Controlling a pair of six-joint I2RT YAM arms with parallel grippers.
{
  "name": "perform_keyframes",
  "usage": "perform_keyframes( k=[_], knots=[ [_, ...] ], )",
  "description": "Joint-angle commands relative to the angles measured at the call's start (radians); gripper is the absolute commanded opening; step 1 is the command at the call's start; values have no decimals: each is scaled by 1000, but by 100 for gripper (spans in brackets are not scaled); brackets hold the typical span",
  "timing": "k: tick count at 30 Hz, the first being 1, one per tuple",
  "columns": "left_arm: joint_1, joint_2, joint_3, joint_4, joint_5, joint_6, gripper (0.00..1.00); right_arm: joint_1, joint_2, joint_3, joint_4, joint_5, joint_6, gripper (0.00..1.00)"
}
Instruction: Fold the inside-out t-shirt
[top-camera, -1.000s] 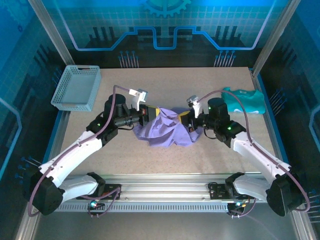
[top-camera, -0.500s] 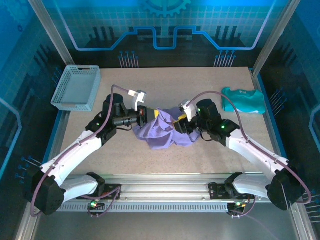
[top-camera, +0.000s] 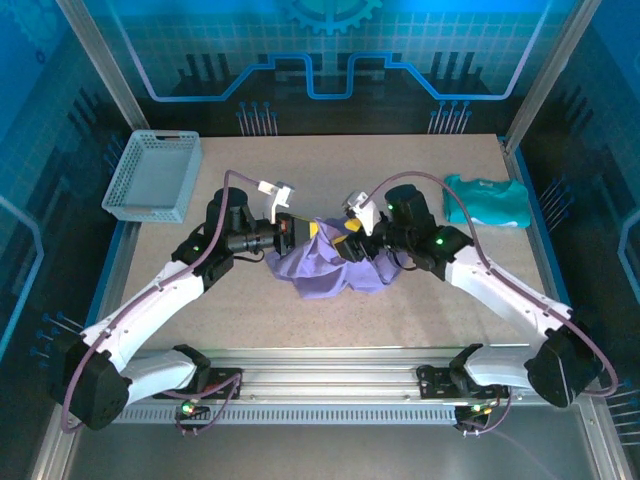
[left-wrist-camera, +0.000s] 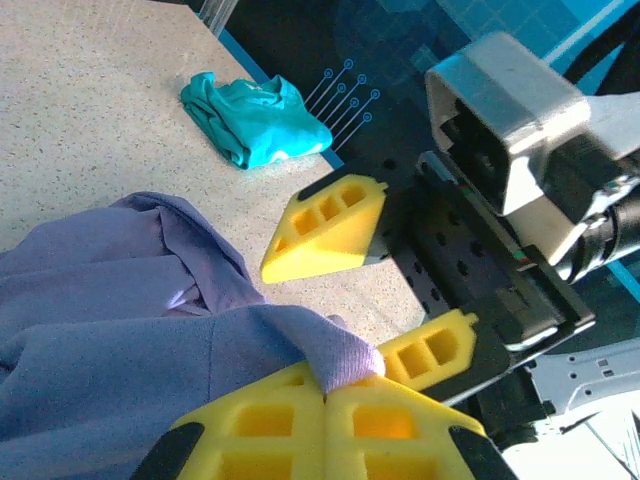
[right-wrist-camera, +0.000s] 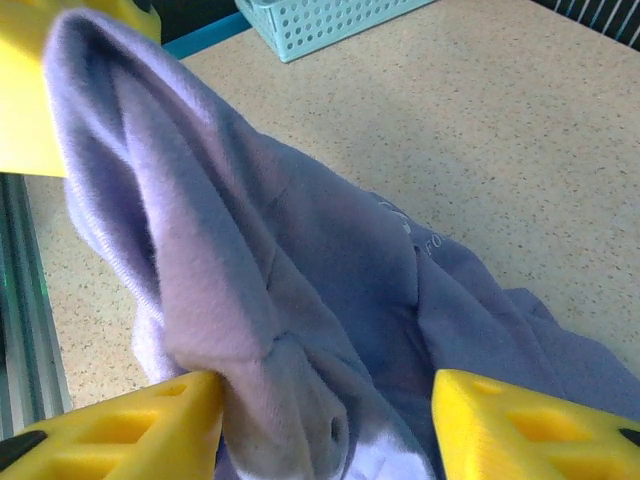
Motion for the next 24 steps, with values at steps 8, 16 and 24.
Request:
perform_keyframes(
  k=[8,16,24],
  knots=[
    [5,28,67,-269,-583,-46,18,-20,33,-19,207,-238,289,0],
    [-81,-99,-5,-421,-631,-218,56,28,125,-53,394,-166,607,0],
    [-121,-97,-81,-263,-490,-320,63,38,133,-39,383,-141,584,0]
  ],
)
